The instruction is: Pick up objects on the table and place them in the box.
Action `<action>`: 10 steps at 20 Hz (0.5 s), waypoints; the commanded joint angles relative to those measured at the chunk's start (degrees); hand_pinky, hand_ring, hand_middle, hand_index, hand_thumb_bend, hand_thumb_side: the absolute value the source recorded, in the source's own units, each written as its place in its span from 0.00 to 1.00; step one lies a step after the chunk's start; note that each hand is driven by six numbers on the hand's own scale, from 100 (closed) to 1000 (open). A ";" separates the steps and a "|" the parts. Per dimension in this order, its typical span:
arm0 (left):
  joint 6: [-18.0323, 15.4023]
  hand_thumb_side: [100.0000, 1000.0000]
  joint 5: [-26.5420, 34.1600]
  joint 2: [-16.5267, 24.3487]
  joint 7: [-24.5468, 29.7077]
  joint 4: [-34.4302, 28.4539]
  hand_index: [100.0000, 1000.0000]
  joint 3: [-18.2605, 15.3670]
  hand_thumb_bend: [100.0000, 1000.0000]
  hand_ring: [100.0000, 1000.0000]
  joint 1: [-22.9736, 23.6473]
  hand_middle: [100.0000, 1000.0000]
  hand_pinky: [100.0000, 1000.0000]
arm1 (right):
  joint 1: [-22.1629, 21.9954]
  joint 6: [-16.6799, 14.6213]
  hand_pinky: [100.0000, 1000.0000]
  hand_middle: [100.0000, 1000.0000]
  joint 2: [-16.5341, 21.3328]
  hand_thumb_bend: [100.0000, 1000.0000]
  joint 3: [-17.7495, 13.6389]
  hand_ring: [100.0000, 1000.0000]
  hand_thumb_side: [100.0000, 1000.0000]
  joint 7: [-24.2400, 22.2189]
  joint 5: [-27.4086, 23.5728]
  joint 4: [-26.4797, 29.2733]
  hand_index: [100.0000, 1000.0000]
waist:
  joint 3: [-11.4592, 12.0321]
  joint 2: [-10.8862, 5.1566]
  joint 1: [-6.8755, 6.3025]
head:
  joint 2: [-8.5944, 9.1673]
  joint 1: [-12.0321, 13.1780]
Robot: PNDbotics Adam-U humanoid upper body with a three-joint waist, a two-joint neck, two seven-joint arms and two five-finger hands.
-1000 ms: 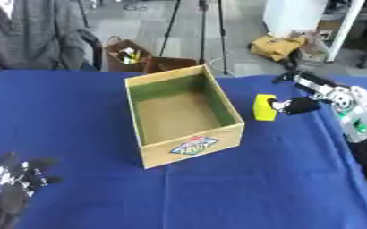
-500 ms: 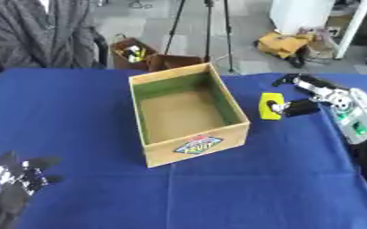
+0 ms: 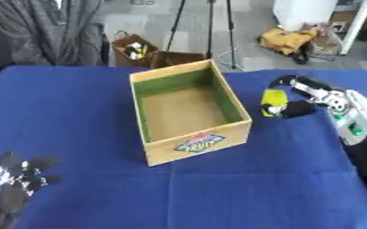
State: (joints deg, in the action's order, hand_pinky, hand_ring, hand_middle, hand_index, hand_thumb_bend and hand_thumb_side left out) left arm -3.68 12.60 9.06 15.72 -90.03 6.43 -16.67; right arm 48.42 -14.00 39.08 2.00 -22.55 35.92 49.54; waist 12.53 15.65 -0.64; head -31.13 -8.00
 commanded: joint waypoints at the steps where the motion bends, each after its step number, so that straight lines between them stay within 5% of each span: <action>1: -0.10 1.00 0.02 0.55 0.27 -1.37 0.61 -0.07 0.19 0.90 -0.82 0.66 0.70 | 0.84 0.14 0.89 0.94 1.53 0.22 -0.36 1.00 0.47 0.67 0.60 0.42 0.91 | 0.05 -0.83 -0.11 | -0.03 -0.08; 10: -0.16 1.00 -0.08 0.47 0.26 -1.32 0.61 -0.15 0.19 0.90 -0.71 0.66 0.71 | 0.61 0.72 0.84 0.94 1.24 0.19 -0.26 1.00 0.45 2.37 1.91 -0.07 0.91 | 0.11 -0.53 -0.40 | -0.08 -0.17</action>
State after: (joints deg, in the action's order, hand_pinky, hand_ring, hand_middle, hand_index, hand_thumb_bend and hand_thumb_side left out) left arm -3.77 12.60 9.04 15.80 -90.14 6.43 -16.68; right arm 48.35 -13.35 39.08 2.12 -20.59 37.32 49.16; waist 12.65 15.99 -1.00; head -31.13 -8.12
